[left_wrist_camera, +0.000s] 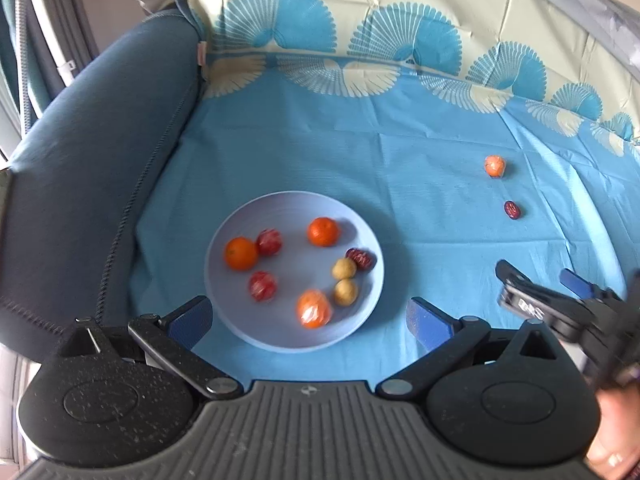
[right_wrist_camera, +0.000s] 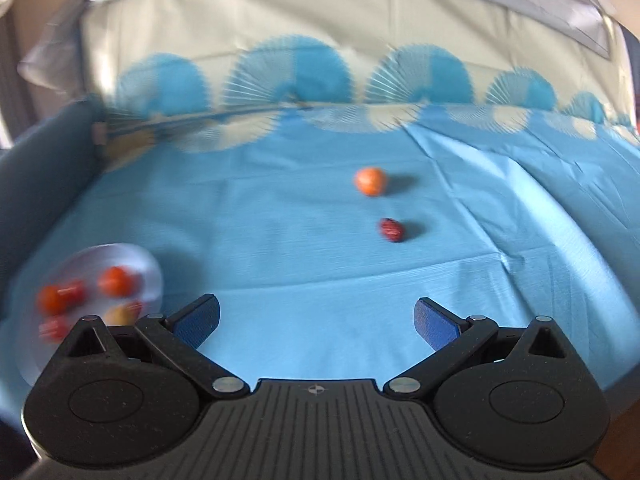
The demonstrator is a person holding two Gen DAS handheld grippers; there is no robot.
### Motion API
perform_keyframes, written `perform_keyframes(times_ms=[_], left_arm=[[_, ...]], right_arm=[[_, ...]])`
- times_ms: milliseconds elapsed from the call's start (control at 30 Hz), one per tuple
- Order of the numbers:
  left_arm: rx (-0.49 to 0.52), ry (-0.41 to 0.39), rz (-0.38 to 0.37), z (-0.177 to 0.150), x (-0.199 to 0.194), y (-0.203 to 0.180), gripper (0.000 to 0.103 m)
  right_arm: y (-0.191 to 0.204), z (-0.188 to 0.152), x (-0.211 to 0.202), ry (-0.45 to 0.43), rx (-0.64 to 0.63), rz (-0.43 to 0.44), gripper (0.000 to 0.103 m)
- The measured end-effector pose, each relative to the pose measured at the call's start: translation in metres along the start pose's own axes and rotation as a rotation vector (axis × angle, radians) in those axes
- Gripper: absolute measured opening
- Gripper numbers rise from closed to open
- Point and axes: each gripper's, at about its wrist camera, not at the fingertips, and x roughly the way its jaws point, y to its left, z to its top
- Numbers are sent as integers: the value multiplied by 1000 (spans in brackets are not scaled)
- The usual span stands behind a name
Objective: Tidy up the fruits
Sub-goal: 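Grasp the wrapped orange fruit with the left gripper while the right gripper grasps the red date, then carry the wrapped fruit and date over the plate and open both grippers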
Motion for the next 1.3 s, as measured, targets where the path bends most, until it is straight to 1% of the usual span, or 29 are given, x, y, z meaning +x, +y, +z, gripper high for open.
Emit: perform_keyframes(times_ms=[133,233,333,367,400,433,467,533,567,600,633,667,700,767,800,867,933,1033,1100,1133,1167,1200,1233,1267,1300], left_arm=[[26,11,7,22,24,-22,103],[68,8,12,40,44,-44,103],[117,-20,20,59,64,-69,103],[132,-30,21,67,72,-79,103],[144,-41,17,74,80,-88,103],[155,-54,13,81,89,-98,103],[164,-64,8,90,98,-110,103],[187,-92,-19,106,117,-132,103],[200,-106,-37,115,128,-146,103],[213,-117,-58,125,140,-161,103],[227,-123,-82,133,152,-176,103],[249,-124,-107,140,165,-192,103],[274,-126,-117,146,178,-208,103],[347,-124,-131,153,205,-238,103],[387,-110,-146,154,219,-250,103],[438,-76,-152,157,245,-270,103],[454,-51,-159,161,262,-282,103],[468,-23,-182,166,276,-291,103],[479,-19,-159,170,280,-295,103],[484,-17,-154,171,281,-297,103],[481,-23,-166,172,279,-298,98],[475,-37,-186,171,275,-297,71],[482,-31,-216,170,272,-297,52],[488,-14,-237,170,266,-297,37],[490,-25,-228,168,261,-297,36]], right_arm=[[-27,10,72,3,20,-88,102],[-44,21,117,5,72,-135,102],[-56,26,154,12,69,-164,102],[-58,27,158,-19,51,-170,102],[-61,27,159,-41,41,-181,89],[-65,28,158,-52,47,-181,72],[-69,29,157,-66,59,-173,60],[-77,31,154,-73,71,-189,25],[-84,32,153,-72,87,-200,22],[-91,33,152,-74,113,-210,22],[-99,34,151,-81,132,-260,22],[-106,35,151,-82,141,-342,22],[-116,36,152,-73,169,-402,22],[-132,35,148,-86,265,-393,21],[-133,34,149,-87,261,-407,21],[-128,32,150,-84,229,-422,23],[-126,31,149,-79,227,-422,24],[-124,28,145,-71,238,-422,26],[-122,27,143,-67,233,-432,27],[-120,27,142,-64,229,-442,32],[-118,25,140,-59,229,-461,35],[-116,24,138,-56,230,-479,38],[-115,24,138,-54,230,-481,38],[-117,24,139,-54,238,-474,36],[-119,24,138,-60,251,-452,22]])
